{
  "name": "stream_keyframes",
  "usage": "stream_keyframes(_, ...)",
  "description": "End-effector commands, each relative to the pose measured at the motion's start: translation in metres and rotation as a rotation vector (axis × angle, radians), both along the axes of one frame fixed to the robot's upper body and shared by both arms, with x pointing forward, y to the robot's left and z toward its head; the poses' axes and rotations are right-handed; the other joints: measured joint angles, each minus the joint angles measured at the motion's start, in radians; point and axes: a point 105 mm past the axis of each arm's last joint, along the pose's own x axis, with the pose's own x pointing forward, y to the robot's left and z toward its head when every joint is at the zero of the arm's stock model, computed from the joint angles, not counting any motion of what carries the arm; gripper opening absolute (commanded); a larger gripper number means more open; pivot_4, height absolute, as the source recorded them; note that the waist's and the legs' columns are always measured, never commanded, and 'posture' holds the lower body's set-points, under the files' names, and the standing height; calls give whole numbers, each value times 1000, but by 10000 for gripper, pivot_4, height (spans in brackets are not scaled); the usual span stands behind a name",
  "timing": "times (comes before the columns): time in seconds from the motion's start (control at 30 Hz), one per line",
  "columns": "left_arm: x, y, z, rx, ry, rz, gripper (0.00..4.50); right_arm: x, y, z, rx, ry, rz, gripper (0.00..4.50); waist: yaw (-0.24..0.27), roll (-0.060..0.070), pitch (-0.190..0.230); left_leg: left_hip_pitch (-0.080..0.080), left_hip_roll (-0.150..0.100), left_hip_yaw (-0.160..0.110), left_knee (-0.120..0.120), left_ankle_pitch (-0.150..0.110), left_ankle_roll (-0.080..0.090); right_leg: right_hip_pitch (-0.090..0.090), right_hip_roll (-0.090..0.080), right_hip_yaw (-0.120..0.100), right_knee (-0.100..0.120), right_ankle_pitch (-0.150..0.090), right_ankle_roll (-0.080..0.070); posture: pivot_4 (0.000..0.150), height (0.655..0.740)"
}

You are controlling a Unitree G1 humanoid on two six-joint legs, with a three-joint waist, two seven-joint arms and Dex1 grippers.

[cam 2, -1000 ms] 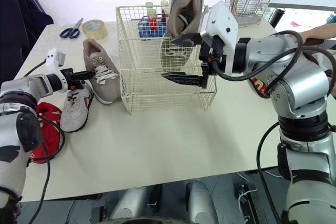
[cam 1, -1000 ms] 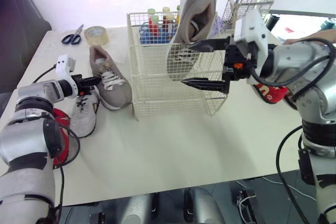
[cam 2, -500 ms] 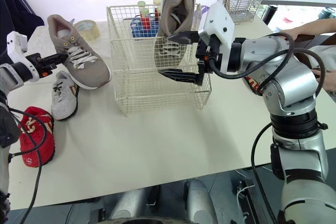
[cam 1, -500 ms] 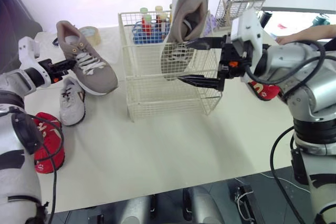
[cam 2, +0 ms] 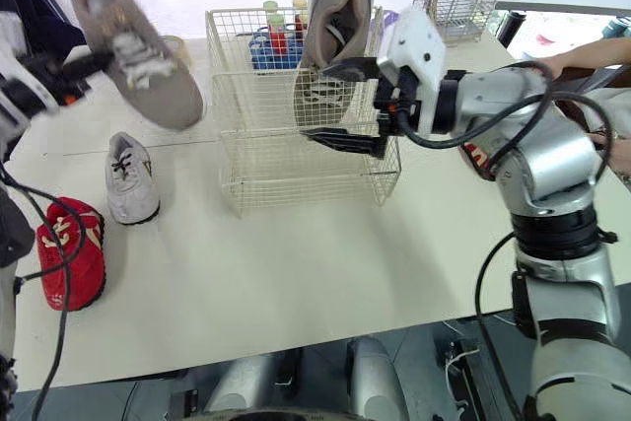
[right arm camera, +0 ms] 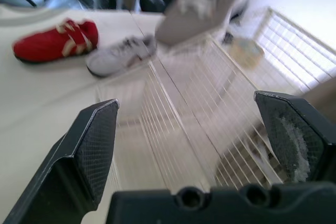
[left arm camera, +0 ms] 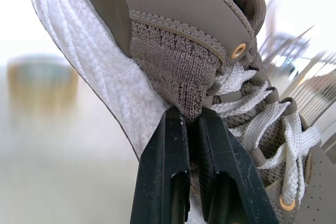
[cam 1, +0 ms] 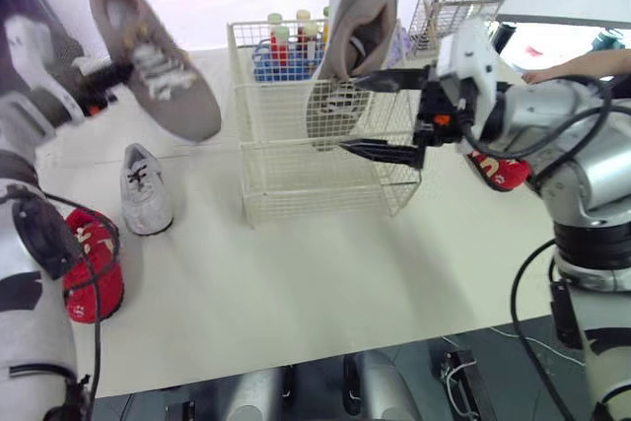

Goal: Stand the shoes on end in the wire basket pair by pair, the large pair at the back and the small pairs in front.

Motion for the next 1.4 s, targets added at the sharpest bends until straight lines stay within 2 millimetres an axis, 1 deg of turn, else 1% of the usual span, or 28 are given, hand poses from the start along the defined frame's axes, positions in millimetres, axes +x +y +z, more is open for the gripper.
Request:
stream_keyframes(0.03,-54,-21,109,168,-388,-77,69,-37,-27,41,82,-12,40,45000,-1,0,0,-1,0,0,0,-1,1,0,0,0,-2,0,0,1500,7400)
stream_keyframes(0.1,-69,-39,131,222,-480,-105,69,-52,-33,54,131,-8,68,45000,-2,0,0,-1,0,0,-2,-1,1,0,0,0,-4,0,0,1500,7400)
stream_keyframes(0.17,-78,-57,144,258,-557,-126,69,-60,-36,67,189,-23,87,45000,-2,2,-1,3,1,0,-6,-2,0,3,0,0,-8,0,0,1500,7400)
stream_keyframes(0.23,-82,-79,155,273,-647,-140,69,-64,-37,76,224,-40,90,45000,-2,5,-2,5,1,0,-6,-2,-1,6,0,1,-9,0,0,1500,7400)
stream_keyframes(0.27,-80,-89,156,295,-690,-128,69,-64,-37,76,223,-41,84,45000,0,5,-2,6,1,0,-5,-2,-1,6,-1,1,-8,0,0,1500,7400)
stream_keyframes(0.33,-74,-106,151,346,-743,-105,69,-61,-38,72,210,-32,63,45000,1,5,-2,6,1,0,-3,-2,-1,7,-1,1,-7,1,1,1500,7400)
stream_keyframes(0.4,-65,-121,141,393,-781,-89,69,-58,-39,66,192,-12,37,45000,0,5,-2,6,1,0,-2,-2,-1,7,-1,1,-7,1,1,1500,7400)
stream_keyframes(0.5,-54,-142,122,431,-825,-90,69,-55,-41,57,174,24,-2,45000,0,5,-2,5,1,1,-2,-1,1,6,-1,2,-7,2,2,1500,7400)
stream_keyframes(0.57,-46,-151,106,432,-830,-93,69,-53,-41,49,166,50,-23,45000,0,5,-2,4,1,1,-3,-1,1,4,-1,2,-7,2,2,1500,7400)
stream_keyframes(0.63,-37,-154,93,429,-831,-73,69,-53,-41,45,180,66,-26,45000,-2,5,-2,3,1,1,-3,-1,1,3,-1,2,-7,2,2,1500,7400)
stream_keyframes(0.77,-23,-154,78,447,-828,-23,69,-52,-37,42,196,79,-23,45000,-2,5,-2,2,1,2,-3,0,1,2,0,2,-6,2,2,1500,7400)
stream_keyframes(0.9,-17,-152,76,403,-829,6,69,-51,-35,39,201,86,-26,45000,2,4,-2,3,1,2,-3,0,2,3,0,2,-6,2,2,1500,7400)
stream_keyframes(0.97,-16,-153,76,401,-832,7,69,-50,-35,38,203,87,-27,45000,3,4,-2,3,1,2,-2,-1,2,3,0,2,-7,2,3,1500,7400)
stream_keyframes(1.0,-15,-155,73,406,-824,-4,69,-50,-35,38,206,89,-26,45000,4,4,-2,3,1,2,-2,-1,2,4,0,2,-7,2,3,1500,7400)
stream_keyframes(1.1,-11,-160,54,447,-789,-34,69,-48,-34,37,211,93,-25,45000,1,5,-2,3,1,2,-2,-1,2,5,-1,2,-9,3,4,1500,7400)
stream_keyframes(1.3,-4,-165,21,494,-735,-38,69,-47,-32,35,213,96,-21,45000,0,4,-2,3,1,2,-2,-1,2,5,0,2,-9,3,4,1500,7400)
stream_keyframes(1.4,0,-167,-1,500,-688,-35,69,-47,-30,37,223,92,-8,45000,1,5,-2,3,1,2,-2,-1,3,5,0,2,-9,3,4,1500,7400)
